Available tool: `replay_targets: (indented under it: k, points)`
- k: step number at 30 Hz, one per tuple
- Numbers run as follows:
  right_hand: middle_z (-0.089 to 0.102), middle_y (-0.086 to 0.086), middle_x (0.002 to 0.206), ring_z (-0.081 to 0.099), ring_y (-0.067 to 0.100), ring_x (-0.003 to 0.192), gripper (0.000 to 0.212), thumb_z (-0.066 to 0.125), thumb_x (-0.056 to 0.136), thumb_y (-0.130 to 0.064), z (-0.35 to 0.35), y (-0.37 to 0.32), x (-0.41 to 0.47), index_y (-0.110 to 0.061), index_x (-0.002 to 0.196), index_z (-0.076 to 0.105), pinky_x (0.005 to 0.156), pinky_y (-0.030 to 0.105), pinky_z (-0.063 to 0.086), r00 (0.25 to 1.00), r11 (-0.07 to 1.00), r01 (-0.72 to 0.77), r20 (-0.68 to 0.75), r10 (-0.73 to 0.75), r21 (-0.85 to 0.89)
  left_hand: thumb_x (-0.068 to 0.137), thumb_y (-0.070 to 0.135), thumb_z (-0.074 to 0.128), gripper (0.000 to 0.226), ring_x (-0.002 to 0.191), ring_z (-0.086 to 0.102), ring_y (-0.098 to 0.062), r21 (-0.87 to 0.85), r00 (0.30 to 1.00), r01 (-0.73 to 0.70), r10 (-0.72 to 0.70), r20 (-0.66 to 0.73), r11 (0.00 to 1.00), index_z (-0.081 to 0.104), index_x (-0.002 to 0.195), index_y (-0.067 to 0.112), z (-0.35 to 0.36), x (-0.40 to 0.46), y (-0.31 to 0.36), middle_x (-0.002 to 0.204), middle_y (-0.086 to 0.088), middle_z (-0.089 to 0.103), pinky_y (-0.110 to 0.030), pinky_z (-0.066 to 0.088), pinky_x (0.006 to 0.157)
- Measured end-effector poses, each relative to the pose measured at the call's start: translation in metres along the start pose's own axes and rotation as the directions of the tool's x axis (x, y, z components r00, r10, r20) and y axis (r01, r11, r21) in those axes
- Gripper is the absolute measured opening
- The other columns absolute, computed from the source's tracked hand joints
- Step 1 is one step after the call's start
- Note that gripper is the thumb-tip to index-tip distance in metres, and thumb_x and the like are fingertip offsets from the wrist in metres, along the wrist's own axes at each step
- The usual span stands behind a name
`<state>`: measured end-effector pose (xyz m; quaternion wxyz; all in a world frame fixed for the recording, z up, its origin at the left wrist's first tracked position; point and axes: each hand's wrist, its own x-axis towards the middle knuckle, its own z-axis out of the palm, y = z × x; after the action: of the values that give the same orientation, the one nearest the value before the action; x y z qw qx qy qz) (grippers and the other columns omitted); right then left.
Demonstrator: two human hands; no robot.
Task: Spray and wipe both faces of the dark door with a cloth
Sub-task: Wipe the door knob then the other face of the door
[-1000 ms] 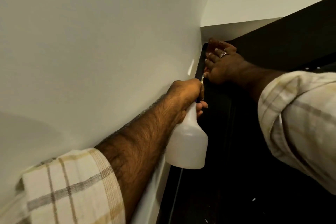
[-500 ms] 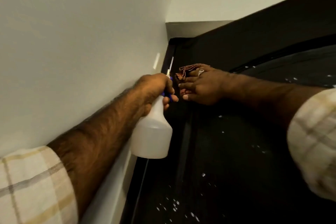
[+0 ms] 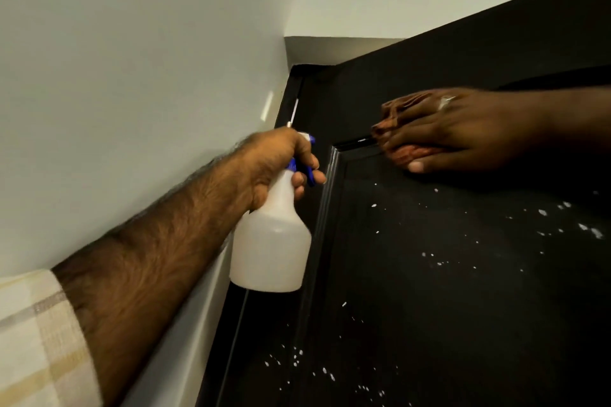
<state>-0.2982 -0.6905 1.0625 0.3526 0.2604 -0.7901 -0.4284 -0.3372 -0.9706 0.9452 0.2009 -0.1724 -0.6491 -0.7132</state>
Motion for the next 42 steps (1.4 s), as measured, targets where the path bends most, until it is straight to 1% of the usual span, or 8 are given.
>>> replay_targets:
  k: [6,14,22,26,29,32,36,42]
  points:
    - [0.024,-0.012,0.176,0.003,0.016,0.166,0.068,0.03,0.107,-0.071,0.019,-0.054,0.098,-0.039,0.167,0.028,0.135,0.051,0.007,0.999,0.999,0.025,0.04,-0.026,0.028,0.083,0.005,0.061,0.022,0.043,0.053,-0.012,0.002,0.999,0.012,-0.012,-0.05,1.0,0.069,0.103,0.002,-0.009,-0.005,-0.013,0.095,-0.021,0.08,-0.027,0.05,0.046]
    - [0.025,-0.015,0.175,0.006,0.01,0.164,0.067,0.03,0.105,-0.073,-0.002,-0.02,0.024,-0.047,0.166,0.024,0.131,0.042,0.002,0.998,1.0,0.002,0.059,-0.003,0.006,0.08,0.003,0.059,0.031,0.041,0.049,-0.011,-0.05,0.997,0.042,-0.039,0.066,0.998,0.066,0.111,0.0,0.029,-0.006,0.0,0.092,-0.021,0.079,-0.024,0.049,0.042]
    - [0.014,-0.033,0.167,-0.007,-0.014,0.15,0.086,0.005,0.082,-0.098,-0.009,0.037,-0.101,-0.063,0.16,0.013,0.126,0.032,0.001,0.976,0.976,-0.216,0.031,0.215,0.026,0.085,0.003,0.057,0.019,0.04,0.047,-0.009,-0.155,0.976,0.0,0.034,0.214,0.988,0.067,0.101,0.002,0.07,-0.008,0.023,0.091,-0.02,0.077,-0.021,0.048,0.041]
    - [0.02,-0.025,0.171,-0.004,-0.015,0.149,0.081,0.005,0.085,-0.099,-0.001,0.042,-0.124,-0.065,0.158,0.015,0.126,0.035,0.004,0.955,0.955,-0.289,-0.052,0.292,0.067,0.078,0.003,0.058,0.023,0.039,0.047,-0.009,-0.174,0.975,0.005,0.034,0.217,0.985,0.067,0.099,0.002,0.055,-0.007,0.021,0.092,-0.02,0.077,-0.022,0.048,0.04]
    - [0.026,-0.025,0.171,0.001,-0.008,0.154,0.076,0.012,0.092,-0.092,-0.001,0.023,-0.082,-0.059,0.159,0.026,0.13,0.039,0.007,0.978,0.977,-0.203,-0.044,0.206,0.069,0.067,0.005,0.06,0.031,0.039,0.047,-0.009,-0.145,0.985,0.02,0.005,0.17,0.989,0.067,0.096,0.003,0.039,-0.008,0.015,0.093,-0.02,0.078,-0.022,0.048,0.039]
    - [0.032,-0.019,0.171,0.009,0.005,0.162,0.066,0.031,0.101,-0.079,0.001,-0.007,-0.012,-0.05,0.161,0.034,0.13,0.041,0.006,0.995,0.994,-0.094,-0.017,0.095,0.064,0.078,0.003,0.057,0.018,0.039,0.046,-0.01,-0.123,0.992,0.026,-0.01,0.122,0.992,0.066,0.094,0.003,0.021,-0.013,0.008,0.088,-0.019,0.077,-0.022,0.048,0.04]
    - [0.031,-0.009,0.173,0.011,0.015,0.164,0.064,0.038,0.106,-0.07,0.003,-0.038,0.051,-0.043,0.164,0.033,0.133,0.049,0.008,0.999,0.997,-0.029,0.033,0.027,0.067,0.076,0.003,0.058,0.022,0.039,0.048,-0.011,-0.087,0.997,0.035,-0.028,0.078,0.996,0.066,0.097,0.002,0.005,-0.017,0.005,0.089,-0.02,0.076,-0.023,0.048,0.04]
    - [0.025,-0.014,0.175,0.01,0.008,0.163,0.073,0.032,0.097,-0.081,-0.008,-0.021,0.013,-0.052,0.163,0.028,0.13,0.041,0.007,0.997,0.994,-0.07,0.043,0.066,0.084,0.081,0.003,0.057,0.025,0.04,0.049,-0.01,-0.088,0.996,0.026,-0.018,0.086,0.996,0.063,0.106,0.004,0.011,-0.018,0.011,0.09,-0.02,0.077,-0.024,0.048,0.04]
